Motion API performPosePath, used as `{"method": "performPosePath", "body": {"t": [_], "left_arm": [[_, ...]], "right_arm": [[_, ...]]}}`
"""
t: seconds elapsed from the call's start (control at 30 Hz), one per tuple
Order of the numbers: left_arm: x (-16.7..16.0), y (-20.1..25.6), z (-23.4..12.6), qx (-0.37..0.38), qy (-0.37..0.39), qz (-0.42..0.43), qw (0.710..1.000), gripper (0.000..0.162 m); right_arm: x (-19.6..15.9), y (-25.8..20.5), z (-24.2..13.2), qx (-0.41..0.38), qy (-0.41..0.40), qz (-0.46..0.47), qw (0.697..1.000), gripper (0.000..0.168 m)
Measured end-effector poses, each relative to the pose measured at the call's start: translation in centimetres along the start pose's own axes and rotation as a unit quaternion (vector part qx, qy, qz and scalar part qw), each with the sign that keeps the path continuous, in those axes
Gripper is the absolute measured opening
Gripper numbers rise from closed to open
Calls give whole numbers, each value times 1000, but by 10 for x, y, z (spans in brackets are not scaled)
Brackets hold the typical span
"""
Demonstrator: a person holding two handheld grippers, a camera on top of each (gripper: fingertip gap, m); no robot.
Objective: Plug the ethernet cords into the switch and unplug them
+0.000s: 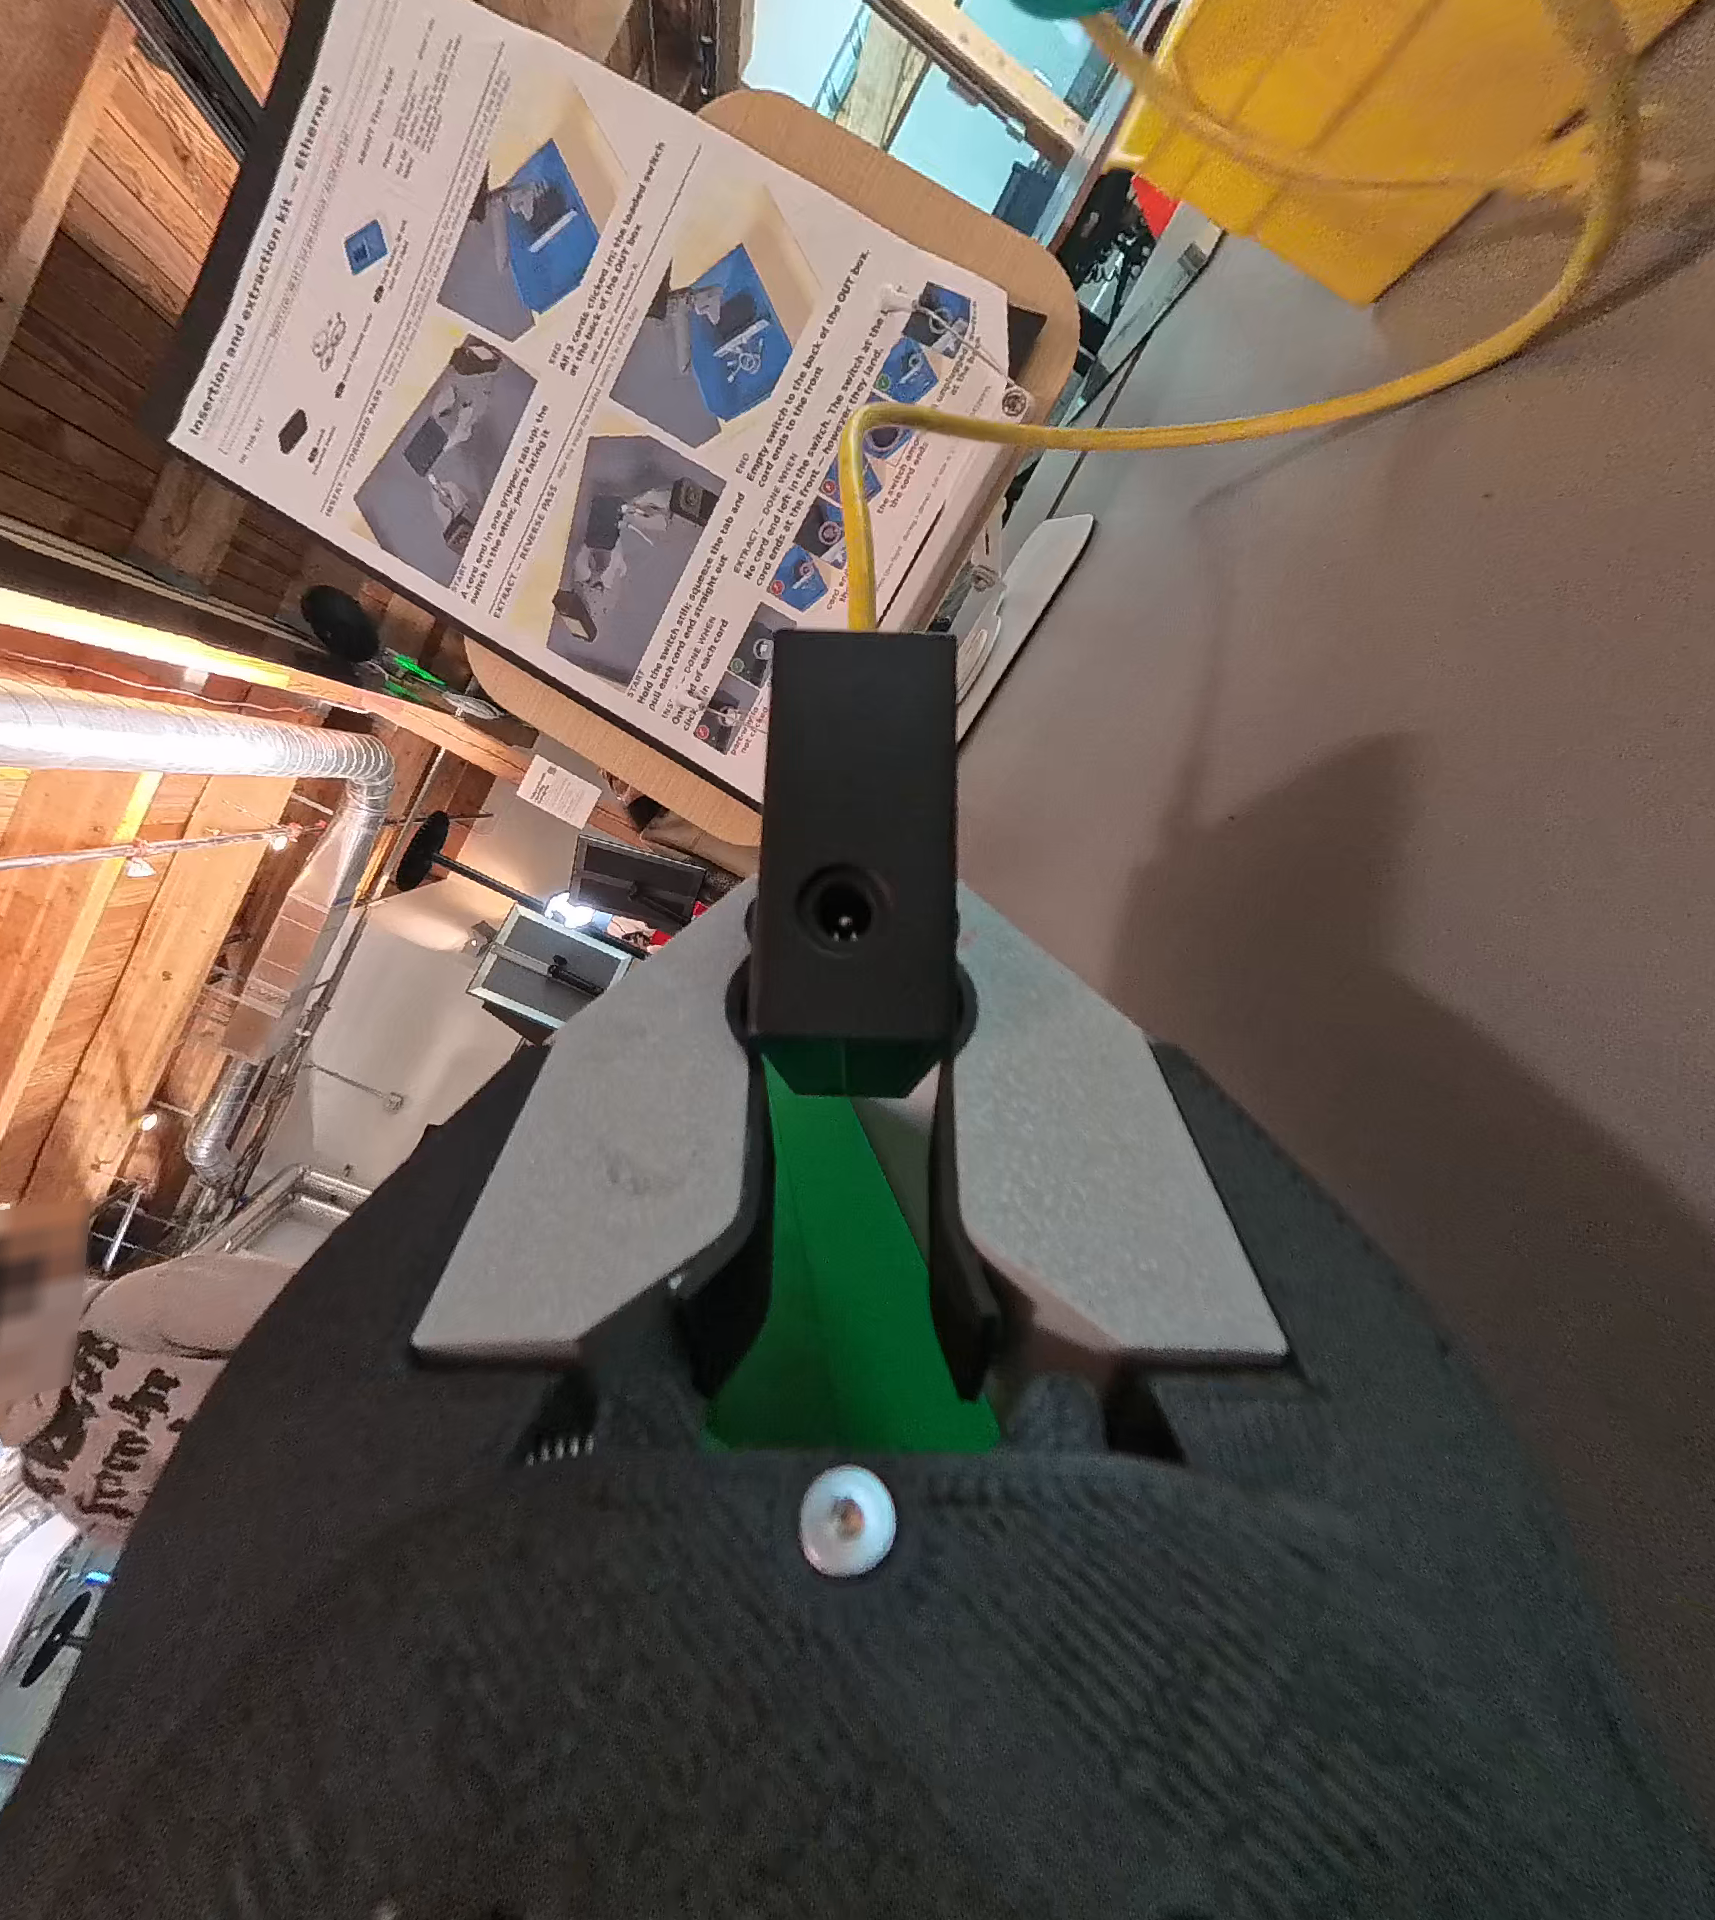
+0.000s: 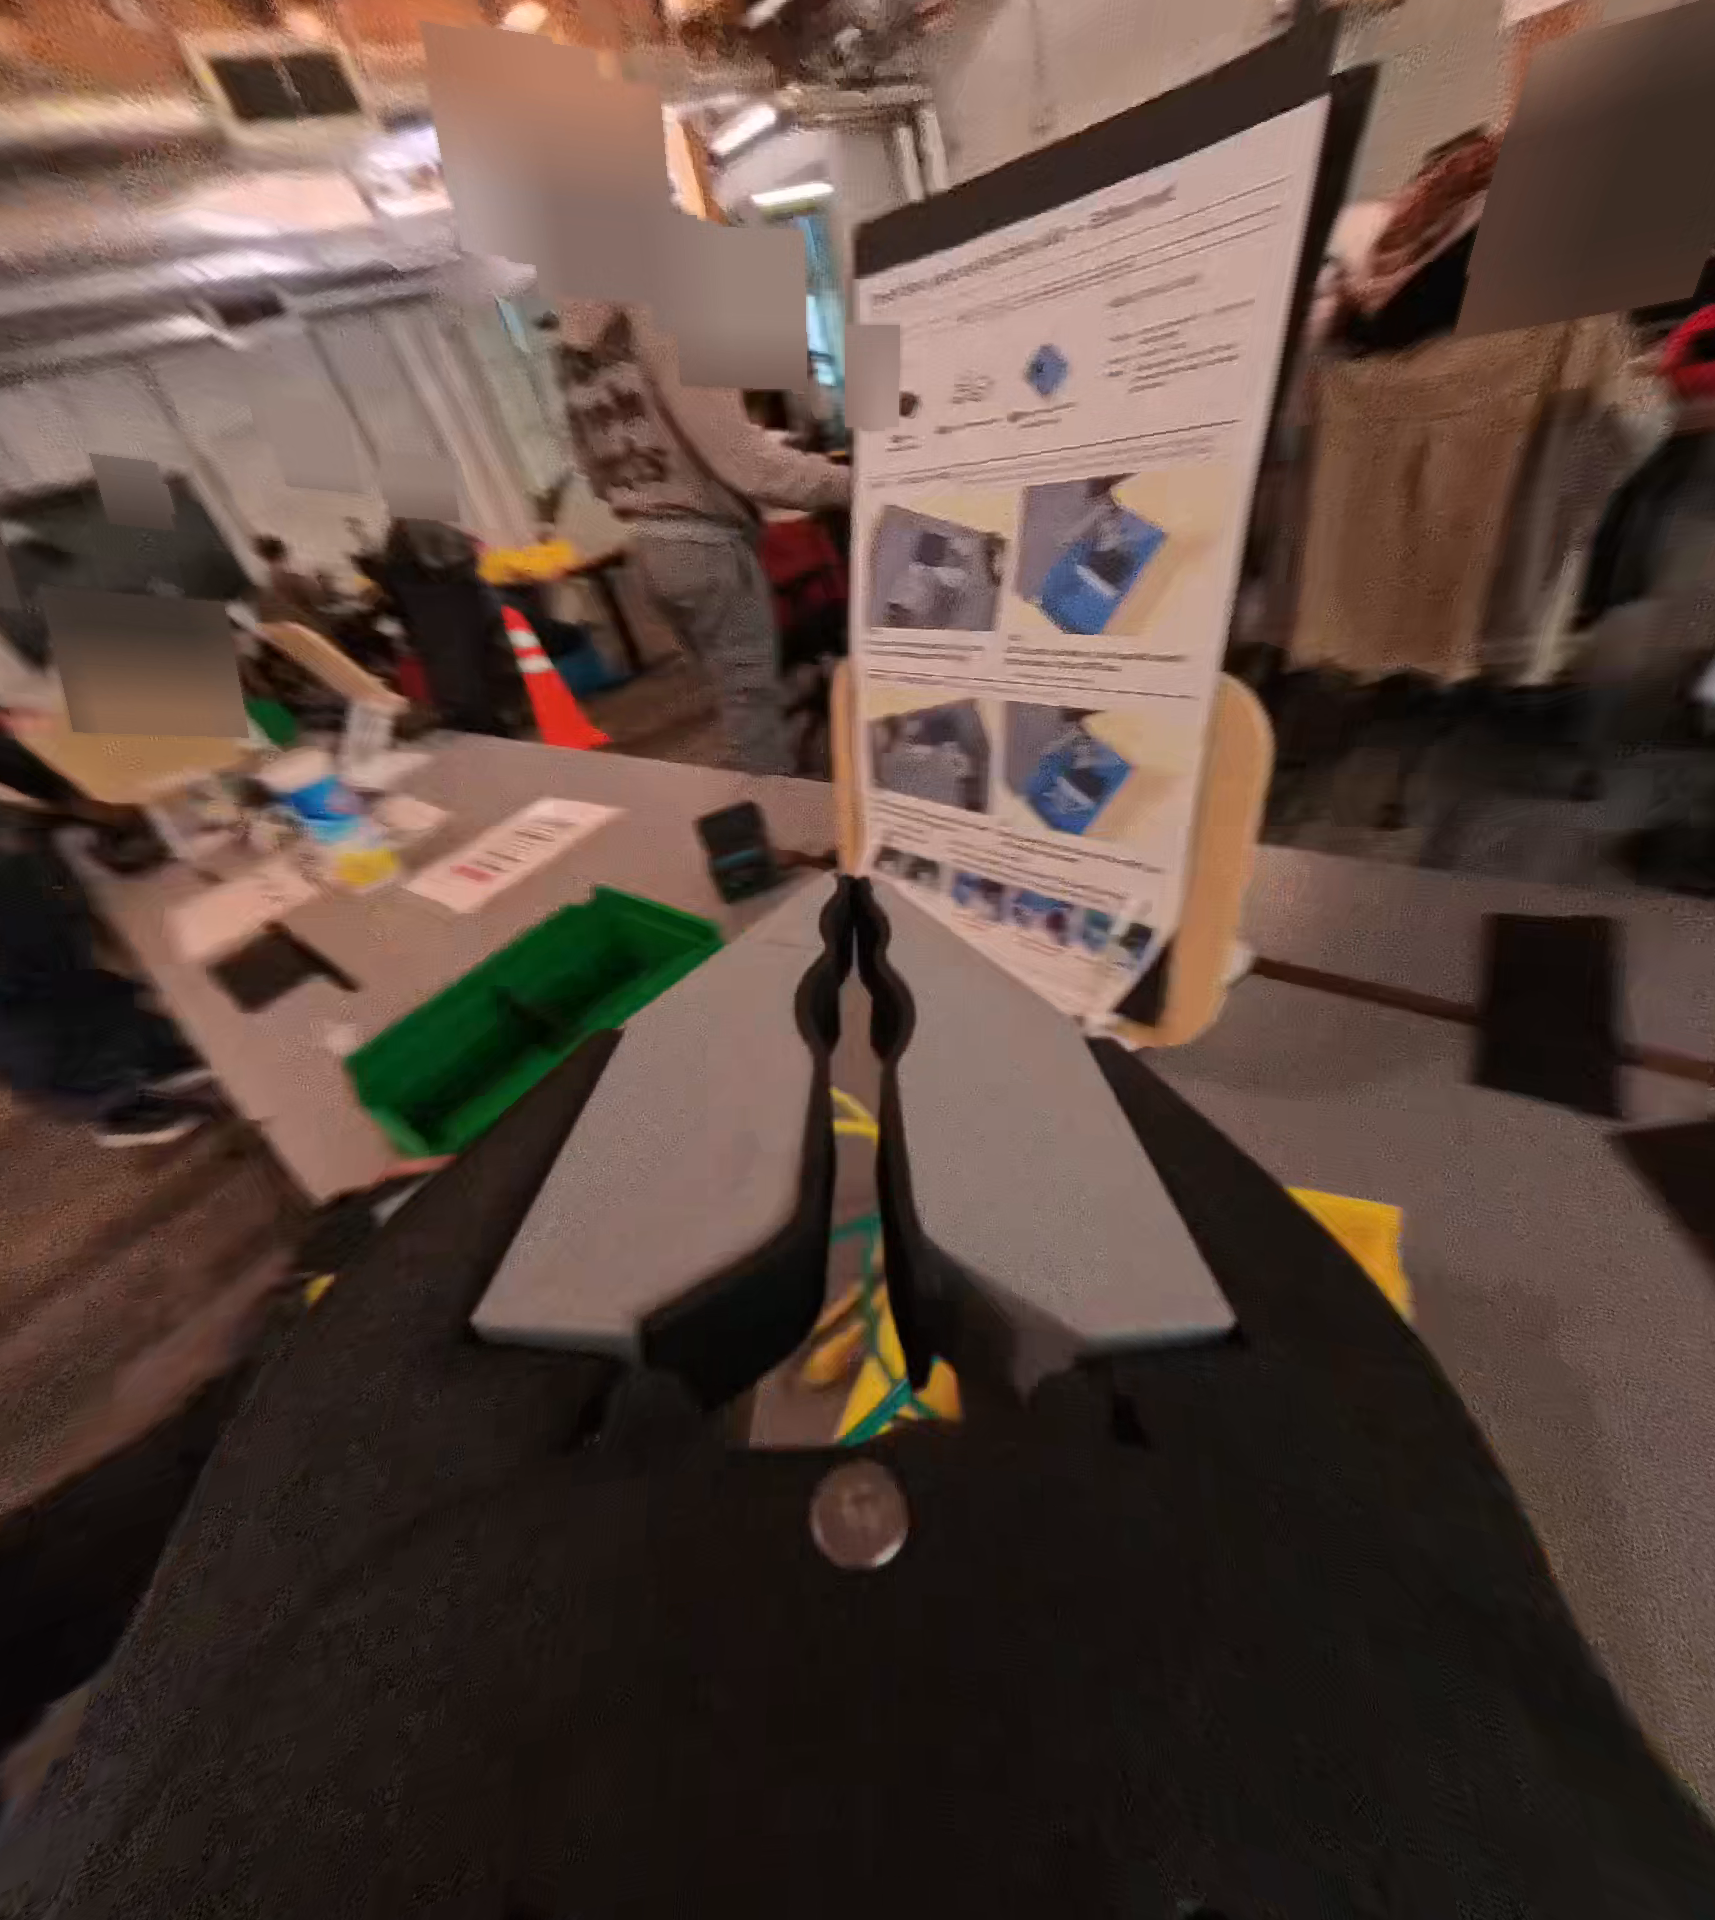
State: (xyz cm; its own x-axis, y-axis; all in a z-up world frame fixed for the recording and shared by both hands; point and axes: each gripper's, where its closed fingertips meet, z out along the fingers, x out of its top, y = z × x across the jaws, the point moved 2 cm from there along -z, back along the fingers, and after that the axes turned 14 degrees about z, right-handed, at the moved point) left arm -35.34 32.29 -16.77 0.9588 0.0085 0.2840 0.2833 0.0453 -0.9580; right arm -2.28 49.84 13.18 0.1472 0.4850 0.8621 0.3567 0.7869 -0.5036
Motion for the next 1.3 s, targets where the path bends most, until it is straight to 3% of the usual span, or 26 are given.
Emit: {"method": "performPosePath", "body": {"t": [0.13,0.23,0.33,0.37,0.4,0.57,0.8,0.87,1.0,1.23,1.3], "left_arm": [[0,0,-1,0,-1,-2,1000,26],[0,1,-1,-1,0,0,1000,26],[0,1,0,-3,0,1,1000,26],[0,1,0,-4,-1,1,1000,26],[0,1,0,-3,0,1,1000,26],[0,2,1,-5,-2,3,1000,26],[0,2,0,-5,-1,2,1000,26],[0,2,0,-5,0,1,1000,26],[0,0,0,-3,3,-3,1000,26],[1,0,0,-2,6,-6,1000,26],[1,0,0,-3,6,-5,1000,26]], "right_arm": [[-2,15,7,-71,-11,-57,996,0],[-47,46,23,-147,-122,-107,976,0],[-104,55,42,-138,-233,-126,954,1],[-124,56,49,-129,-264,-132,947,39],[-144,56,55,-125,-296,-139,937,49],[-214,62,87,-171,-393,-254,867,59],[-263,73,126,-178,-476,-199,838,69],[-276,87,129,-198,-499,-201,819,58],[-265,95,128,-207,-486,-217,821,5],[-230,79,106,-143,-462,-128,866,2],[-229,78,100,-135,-466,-108,868,12]]}}
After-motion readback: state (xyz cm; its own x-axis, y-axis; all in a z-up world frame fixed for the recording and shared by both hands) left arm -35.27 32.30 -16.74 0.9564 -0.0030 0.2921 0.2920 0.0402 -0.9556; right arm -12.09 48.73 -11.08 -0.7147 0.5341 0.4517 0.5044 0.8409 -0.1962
